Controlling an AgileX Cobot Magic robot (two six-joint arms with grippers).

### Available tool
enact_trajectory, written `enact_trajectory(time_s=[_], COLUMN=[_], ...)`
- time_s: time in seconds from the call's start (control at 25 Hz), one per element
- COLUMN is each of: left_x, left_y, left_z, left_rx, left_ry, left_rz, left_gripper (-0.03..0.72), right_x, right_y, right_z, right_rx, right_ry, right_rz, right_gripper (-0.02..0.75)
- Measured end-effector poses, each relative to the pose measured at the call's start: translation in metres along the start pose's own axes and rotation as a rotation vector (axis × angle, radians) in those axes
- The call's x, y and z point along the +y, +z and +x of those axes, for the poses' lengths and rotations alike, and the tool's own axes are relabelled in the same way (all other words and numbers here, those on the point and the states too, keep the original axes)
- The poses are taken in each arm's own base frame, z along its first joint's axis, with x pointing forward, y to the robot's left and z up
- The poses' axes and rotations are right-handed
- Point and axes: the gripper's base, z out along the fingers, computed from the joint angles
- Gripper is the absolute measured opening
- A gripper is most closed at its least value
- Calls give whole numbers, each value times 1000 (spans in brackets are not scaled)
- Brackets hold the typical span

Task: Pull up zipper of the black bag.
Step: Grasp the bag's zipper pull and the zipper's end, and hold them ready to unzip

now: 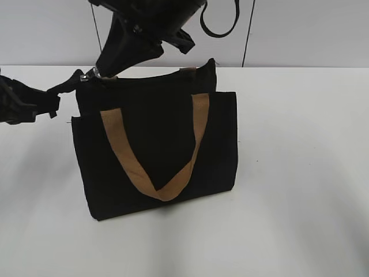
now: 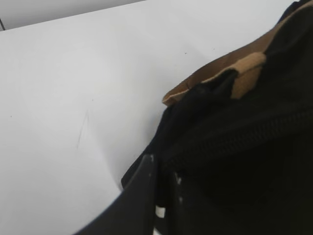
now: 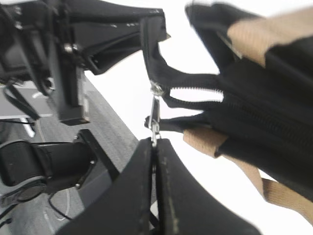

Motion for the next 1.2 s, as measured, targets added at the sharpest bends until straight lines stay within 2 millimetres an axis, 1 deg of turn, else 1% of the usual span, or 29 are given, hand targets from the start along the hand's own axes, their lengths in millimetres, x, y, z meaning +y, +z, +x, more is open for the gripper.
enact_trajectory(time_s=[0.16,0.28,0.44,0.52,0.8,1.08,1.2], left_x=[-1,0,2,3,11,13,14], left_y=[0,0,0,0,-1,-1,2], left_z=[2,2,4,4,5,6,8], left_rx=[17,19,41,45,52,55,68], left_ry=[14,17,41,18,-2,-2,-7], left_rz=[3,1,-22,-32,-117,-143,-141], left_gripper=[7,7,6,6,6,6,6], right_x=[-1,-5,-15,-19,-35,-41,-45], right_y=[-3,-3,-4,-5,-9,-28,-34], right_z=[-1,-2,-3,-3,0,3,3], right_rx=[-9,-10,-16,-20,36,54,57], right_ry=[-11,-27,-61,-73,-131,-174,-195], right_rz=[-21,13,118,172,353,535,613], right_gripper=[-15,-15,-15,-15,-15,-15,-15])
